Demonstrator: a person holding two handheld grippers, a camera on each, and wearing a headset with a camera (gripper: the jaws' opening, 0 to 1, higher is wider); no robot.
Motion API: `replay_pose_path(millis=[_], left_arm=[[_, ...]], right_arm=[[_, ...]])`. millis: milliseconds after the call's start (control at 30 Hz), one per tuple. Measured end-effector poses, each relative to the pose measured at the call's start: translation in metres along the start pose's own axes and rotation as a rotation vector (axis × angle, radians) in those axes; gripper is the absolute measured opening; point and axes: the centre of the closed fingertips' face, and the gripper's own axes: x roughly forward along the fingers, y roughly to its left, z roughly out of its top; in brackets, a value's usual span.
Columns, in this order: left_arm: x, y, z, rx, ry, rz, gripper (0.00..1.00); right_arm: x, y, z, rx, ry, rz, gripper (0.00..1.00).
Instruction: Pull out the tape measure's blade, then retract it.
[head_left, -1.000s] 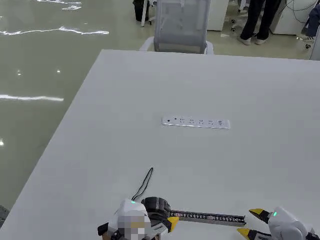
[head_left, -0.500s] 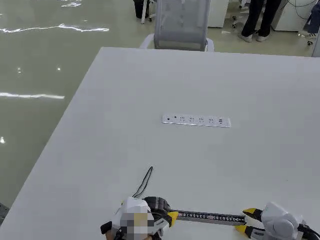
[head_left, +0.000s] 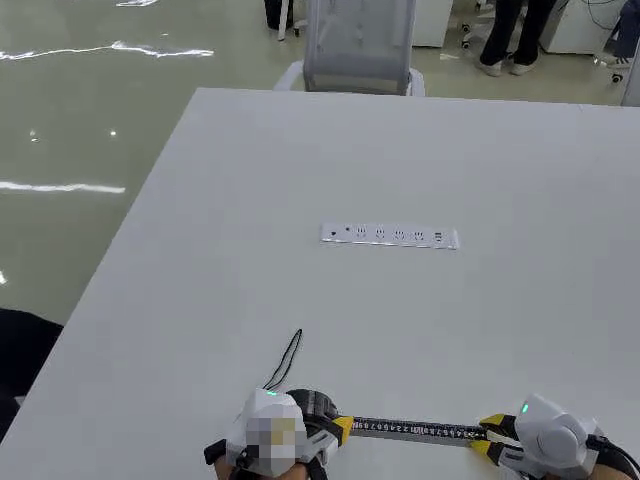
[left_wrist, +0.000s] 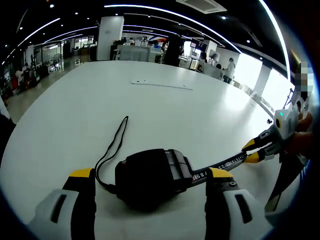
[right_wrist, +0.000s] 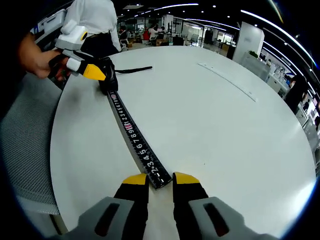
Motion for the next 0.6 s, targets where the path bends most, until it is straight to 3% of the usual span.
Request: replay_pose_path(millis=[333, 533, 600], left_arm=[[0.004, 0.003, 0.004, -0.056, -0.017, 0.031, 0.81], [0.006, 0.004, -0.002, -0.051, 0.01, 0.051, 0.79], [0.005, 0.003, -0.008, -0.026, 0.041, 0.063, 0.72]], right_arm=[[-0.001, 0.004, -0.004, 0.002, 0.018, 0.033, 0.16], [0.001, 0.003, -0.005, 0.004, 0.017, 0.033, 0.16], [0.001, 0.003, -0.005, 0.003, 0.014, 0.032, 0.16]])
